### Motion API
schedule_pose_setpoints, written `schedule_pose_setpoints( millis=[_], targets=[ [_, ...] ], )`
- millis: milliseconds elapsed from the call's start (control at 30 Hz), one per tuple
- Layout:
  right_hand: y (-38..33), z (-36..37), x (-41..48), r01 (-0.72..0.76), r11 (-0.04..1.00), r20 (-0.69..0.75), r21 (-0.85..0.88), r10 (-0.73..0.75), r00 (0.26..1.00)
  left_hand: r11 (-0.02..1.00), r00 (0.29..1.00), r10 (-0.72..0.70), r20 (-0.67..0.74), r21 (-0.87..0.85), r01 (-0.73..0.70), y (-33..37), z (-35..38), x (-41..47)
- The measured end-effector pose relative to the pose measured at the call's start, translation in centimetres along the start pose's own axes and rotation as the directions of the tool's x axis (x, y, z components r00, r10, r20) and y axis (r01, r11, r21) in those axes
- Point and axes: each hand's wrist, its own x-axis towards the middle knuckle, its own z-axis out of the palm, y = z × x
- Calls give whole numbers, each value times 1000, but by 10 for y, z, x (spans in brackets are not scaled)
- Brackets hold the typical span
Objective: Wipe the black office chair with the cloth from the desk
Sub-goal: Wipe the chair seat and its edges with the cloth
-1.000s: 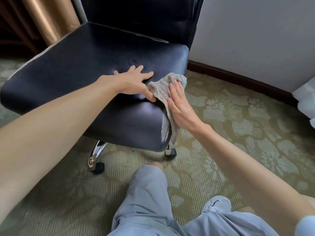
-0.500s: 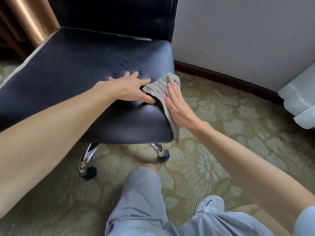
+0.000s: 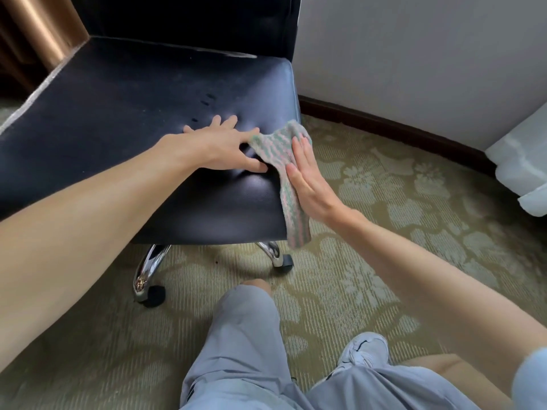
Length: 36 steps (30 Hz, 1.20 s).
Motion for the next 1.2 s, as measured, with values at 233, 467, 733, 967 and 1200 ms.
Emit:
schedule_pose_setpoints(
  millis=[233, 467, 733, 967, 1200],
  targets=[
    [-3, 25, -39, 121, 985, -58, -124, -129, 990, 1000, 1000, 0, 7, 24, 0, -11, -1, -3],
    [-6, 24, -2, 168, 980, -27, -109, -172, 985, 999, 996, 50, 76, -23, -49, -34, -4, -19],
    [-5, 3, 18, 192, 974, 43, -117, -189, 981, 995, 991, 79, 107, -69, -72, -44, -4, -27],
    [-7, 19, -32, 476, 804, 250, -357, -408, 878, 995, 991, 98, 90, 7, -99, -47, -6, -29],
    [-4, 3, 21, 115, 977, 82, -180, -102, 991, 990, 984, 123, 128, -81, -113, -53, -7, -32]
  ],
)
